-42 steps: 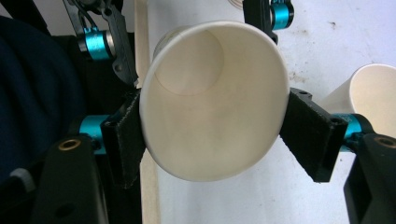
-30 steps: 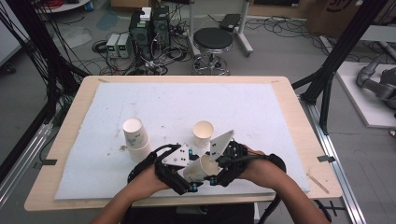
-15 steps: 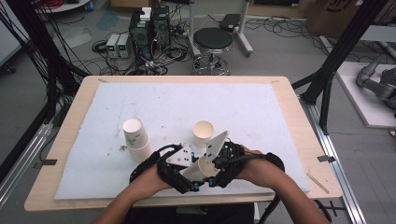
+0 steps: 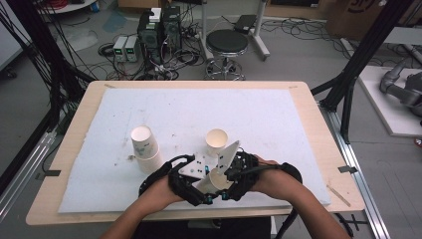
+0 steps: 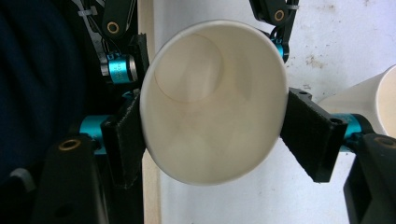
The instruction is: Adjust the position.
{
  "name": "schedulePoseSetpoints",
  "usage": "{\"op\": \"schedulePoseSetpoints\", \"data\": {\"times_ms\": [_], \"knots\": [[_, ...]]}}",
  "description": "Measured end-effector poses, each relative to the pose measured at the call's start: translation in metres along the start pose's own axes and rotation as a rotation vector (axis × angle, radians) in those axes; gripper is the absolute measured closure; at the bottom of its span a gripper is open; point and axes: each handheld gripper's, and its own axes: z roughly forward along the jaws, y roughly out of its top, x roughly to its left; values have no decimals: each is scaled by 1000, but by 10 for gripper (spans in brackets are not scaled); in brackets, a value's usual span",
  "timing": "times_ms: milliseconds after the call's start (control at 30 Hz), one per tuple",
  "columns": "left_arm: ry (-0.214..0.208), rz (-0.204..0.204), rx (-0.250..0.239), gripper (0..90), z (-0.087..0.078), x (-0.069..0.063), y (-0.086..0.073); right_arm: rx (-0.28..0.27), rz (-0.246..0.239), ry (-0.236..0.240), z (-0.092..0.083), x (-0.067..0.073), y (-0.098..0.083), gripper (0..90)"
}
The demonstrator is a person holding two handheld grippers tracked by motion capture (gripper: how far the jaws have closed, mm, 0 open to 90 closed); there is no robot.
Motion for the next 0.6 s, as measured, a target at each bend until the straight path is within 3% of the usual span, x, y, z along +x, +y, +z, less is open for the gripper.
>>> {"op": "schedulePoseSetpoints", "data": {"times_ms": [133,233,367,500,600], "knots": [[5,-6,-32,339,-2,2,-2,-56,-5,-13,-1,-1,-4,266],[13,-15,-62,336,-3,3,-5,-119,43,-16,-5,-3,-11,234],[15,-55,-112,321,-2,6,-12,-244,114,-25,-16,-6,-23,211],[18,-87,-161,318,1,7,-18,-393,177,-56,-28,-7,-39,209],[31,-100,-189,318,3,8,-22,-475,224,-84,-35,-8,-52,208]]}}
